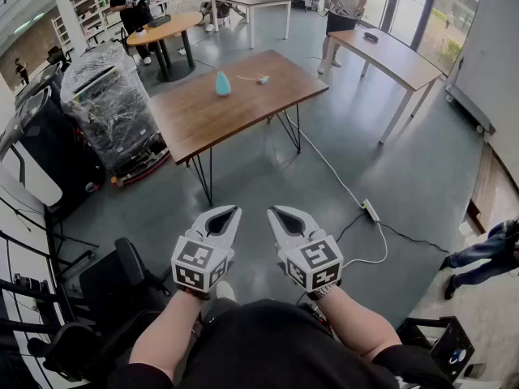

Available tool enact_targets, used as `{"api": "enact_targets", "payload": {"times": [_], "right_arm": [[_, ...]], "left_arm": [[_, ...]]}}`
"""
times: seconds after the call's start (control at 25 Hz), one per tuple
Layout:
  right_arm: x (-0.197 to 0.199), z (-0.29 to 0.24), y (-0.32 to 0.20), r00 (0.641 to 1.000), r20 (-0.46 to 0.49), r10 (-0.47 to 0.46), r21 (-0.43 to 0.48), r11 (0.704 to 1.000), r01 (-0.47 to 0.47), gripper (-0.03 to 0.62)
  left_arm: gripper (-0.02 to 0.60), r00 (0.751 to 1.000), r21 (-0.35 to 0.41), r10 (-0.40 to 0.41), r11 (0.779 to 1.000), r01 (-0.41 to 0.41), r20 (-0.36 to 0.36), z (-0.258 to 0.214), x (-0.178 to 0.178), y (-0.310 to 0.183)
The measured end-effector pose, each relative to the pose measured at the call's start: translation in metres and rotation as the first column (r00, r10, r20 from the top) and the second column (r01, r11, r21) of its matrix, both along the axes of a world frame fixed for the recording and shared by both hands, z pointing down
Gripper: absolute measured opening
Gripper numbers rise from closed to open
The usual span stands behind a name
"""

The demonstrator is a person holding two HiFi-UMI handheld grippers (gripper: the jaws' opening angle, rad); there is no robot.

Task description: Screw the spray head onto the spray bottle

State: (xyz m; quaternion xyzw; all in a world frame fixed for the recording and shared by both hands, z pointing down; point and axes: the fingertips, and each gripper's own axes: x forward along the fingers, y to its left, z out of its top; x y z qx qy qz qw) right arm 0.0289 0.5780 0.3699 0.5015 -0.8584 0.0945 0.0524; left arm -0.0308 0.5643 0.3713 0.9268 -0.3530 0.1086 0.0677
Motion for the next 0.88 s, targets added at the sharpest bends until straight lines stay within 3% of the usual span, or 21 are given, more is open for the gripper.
{"api": "enact_targets", "payload": {"times": [0.52, 0.88], "right_arm": [[-0.018, 0.005, -0.08, 0.999, -0.04, 0.014, -0.014, 1.0, -0.015, -0.009], [-0.067, 0.001, -0.169, 0.997, -0.071, 0.028, -0.022, 0.999, -0.029, -0.008]], "left_arm": [[0.017, 0.999, -0.012, 0.007, 1.0, -0.007, -0.04, 0.007, -0.021, -0.081], [0.017, 0.998, -0.025, 0.015, 1.0, -0.017, -0.062, 0.009, -0.075, -0.167]]}}
